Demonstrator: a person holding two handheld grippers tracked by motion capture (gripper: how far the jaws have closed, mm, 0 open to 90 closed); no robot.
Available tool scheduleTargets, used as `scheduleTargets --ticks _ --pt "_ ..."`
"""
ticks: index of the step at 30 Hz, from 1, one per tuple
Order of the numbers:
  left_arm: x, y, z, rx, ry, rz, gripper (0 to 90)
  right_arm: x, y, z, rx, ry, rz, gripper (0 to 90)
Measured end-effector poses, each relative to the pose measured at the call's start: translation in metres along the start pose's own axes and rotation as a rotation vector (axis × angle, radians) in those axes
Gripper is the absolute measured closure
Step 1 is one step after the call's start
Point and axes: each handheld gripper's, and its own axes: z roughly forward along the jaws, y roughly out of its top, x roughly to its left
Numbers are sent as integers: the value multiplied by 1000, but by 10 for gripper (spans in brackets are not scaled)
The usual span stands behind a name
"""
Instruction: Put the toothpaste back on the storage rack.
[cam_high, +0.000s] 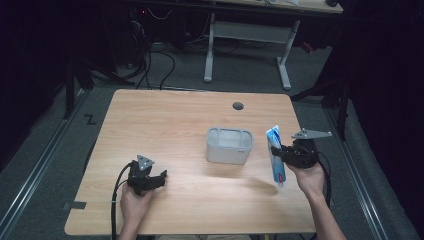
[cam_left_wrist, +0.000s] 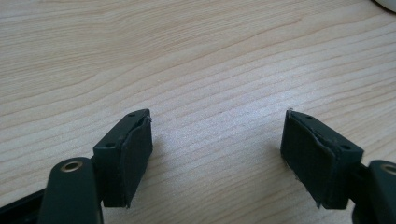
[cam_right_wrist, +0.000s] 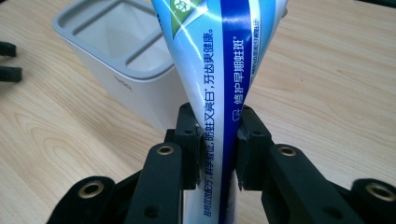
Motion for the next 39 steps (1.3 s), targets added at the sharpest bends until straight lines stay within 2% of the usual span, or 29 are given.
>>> scheduleTargets --ticks 8,27,39 --pt "0 0 0 0 0 0 253 1 4 -7 -50 30 -15 745" --pt "0 0 0 -1 0 -1 253 8 21 -16 -118 92 -29 746" --pt "0 0 0 -3 0 0 252 16 34 -14 -129 106 -51 746"
